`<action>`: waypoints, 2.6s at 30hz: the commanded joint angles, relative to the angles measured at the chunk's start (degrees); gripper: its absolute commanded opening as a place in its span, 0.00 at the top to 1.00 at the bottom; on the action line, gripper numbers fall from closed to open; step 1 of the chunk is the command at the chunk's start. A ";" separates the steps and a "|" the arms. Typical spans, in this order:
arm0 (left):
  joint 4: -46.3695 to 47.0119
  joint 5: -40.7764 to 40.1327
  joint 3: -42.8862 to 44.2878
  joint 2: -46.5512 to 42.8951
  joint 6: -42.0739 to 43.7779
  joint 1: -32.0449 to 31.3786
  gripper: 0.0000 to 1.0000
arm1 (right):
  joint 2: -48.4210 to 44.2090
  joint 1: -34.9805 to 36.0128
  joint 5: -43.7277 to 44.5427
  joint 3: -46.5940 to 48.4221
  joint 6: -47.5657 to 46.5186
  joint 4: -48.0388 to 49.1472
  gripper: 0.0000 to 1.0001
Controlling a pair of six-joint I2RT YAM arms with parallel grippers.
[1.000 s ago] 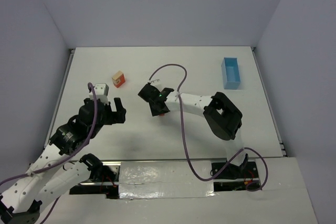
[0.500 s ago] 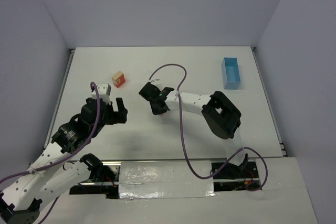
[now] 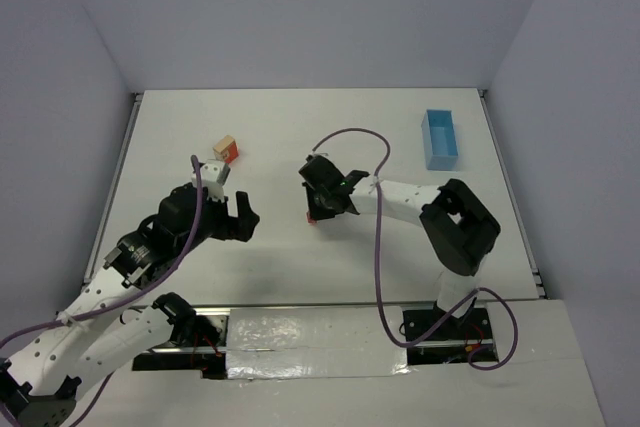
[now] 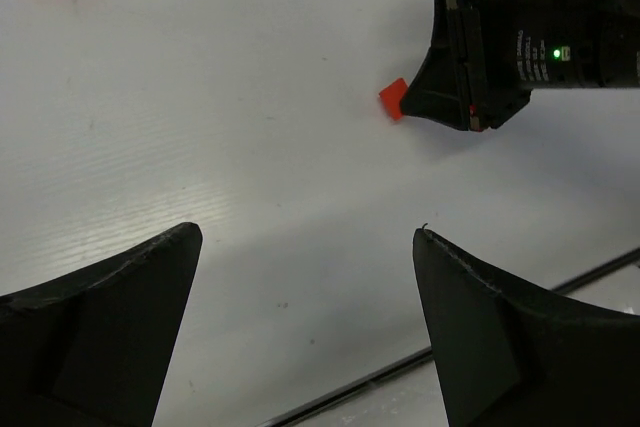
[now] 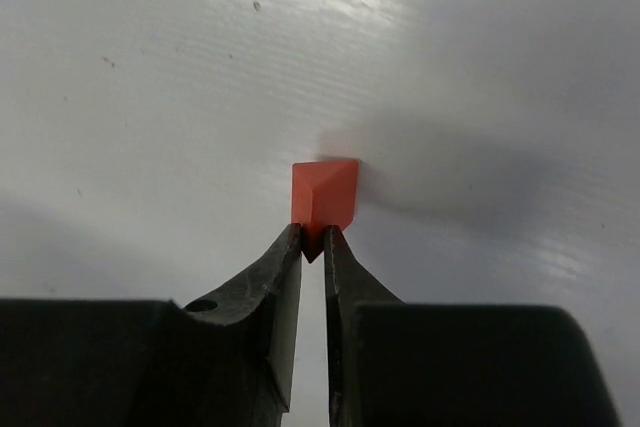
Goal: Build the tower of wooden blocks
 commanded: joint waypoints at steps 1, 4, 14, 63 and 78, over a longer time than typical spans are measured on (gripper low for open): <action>5.64 11.28 -0.32 1.62 3.88 -0.22 0.00 | -7.43 -2.80 -9.40 -4.17 1.10 5.57 1.00; 6.86 15.94 0.20 5.92 5.82 -0.22 0.00 | -12.00 -3.77 -10.47 -6.89 0.41 5.04 1.00; 20.22 28.25 0.73 6.10 13.55 -1.01 0.01 | -31.70 -12.38 -25.93 -19.45 0.58 7.85 1.00; 42.99 18.33 12.34 32.47 47.84 -22.63 0.23 | -58.52 -25.84 -43.35 -19.56 0.23 -2.60 0.96; 43.87 20.97 13.04 33.53 46.17 -22.81 0.10 | -58.87 -25.93 -41.94 -17.98 0.40 -3.13 0.96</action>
